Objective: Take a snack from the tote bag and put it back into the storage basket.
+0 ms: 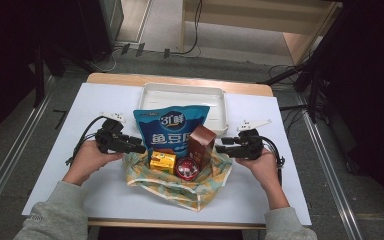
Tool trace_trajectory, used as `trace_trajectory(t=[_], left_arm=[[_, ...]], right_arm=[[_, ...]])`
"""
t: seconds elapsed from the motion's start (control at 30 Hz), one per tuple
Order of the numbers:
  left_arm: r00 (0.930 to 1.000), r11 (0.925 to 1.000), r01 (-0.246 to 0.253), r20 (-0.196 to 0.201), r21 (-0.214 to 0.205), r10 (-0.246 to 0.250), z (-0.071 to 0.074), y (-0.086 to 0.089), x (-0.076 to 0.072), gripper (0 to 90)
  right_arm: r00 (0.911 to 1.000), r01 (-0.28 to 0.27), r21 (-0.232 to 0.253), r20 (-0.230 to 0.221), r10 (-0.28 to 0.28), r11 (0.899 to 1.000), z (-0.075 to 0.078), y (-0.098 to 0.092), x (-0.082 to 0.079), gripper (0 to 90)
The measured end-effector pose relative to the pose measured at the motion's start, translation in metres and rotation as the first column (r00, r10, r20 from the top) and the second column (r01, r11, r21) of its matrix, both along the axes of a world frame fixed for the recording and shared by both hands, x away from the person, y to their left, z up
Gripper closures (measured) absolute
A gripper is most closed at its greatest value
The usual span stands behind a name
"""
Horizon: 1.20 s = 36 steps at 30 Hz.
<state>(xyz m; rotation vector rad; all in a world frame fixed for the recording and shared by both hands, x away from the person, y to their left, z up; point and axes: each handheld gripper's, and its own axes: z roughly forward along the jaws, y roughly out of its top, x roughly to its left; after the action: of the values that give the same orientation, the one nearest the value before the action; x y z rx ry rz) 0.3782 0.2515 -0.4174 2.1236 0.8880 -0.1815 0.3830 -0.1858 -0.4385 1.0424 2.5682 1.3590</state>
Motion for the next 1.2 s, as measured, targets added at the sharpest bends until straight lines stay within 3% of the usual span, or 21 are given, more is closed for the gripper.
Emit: trace_trajectory(t=[0.7, 0.87, 1.2], left_arm=[[0.9997, 0.9997, 0.004, 0.023, -0.022, -0.004, 0.030, 0.013, -0.014, 46.3], [0.9996, 0.9990, 0.029, -0.001, -0.034, -0.029, 0.038, 0.013, -0.018, 43.5], [0.9969, 0.9972, 0.059, 0.055, -0.045, -0.057, 0.057, 0.007, -0.024, 42.5]], right_arm=[[0.9988, 0.023, -0.006, -0.042, -0.023, 1.000, -0.004, -0.011, 0.008, 46.5], [0.9988, 0.021, 0.001, -0.045, -0.021, 1.000, -0.004, -0.011, 0.008, 46.6], [0.9980, 0.026, -0.010, -0.057, -0.027, 1.000, -0.007, -0.011, 0.009, 46.5]])
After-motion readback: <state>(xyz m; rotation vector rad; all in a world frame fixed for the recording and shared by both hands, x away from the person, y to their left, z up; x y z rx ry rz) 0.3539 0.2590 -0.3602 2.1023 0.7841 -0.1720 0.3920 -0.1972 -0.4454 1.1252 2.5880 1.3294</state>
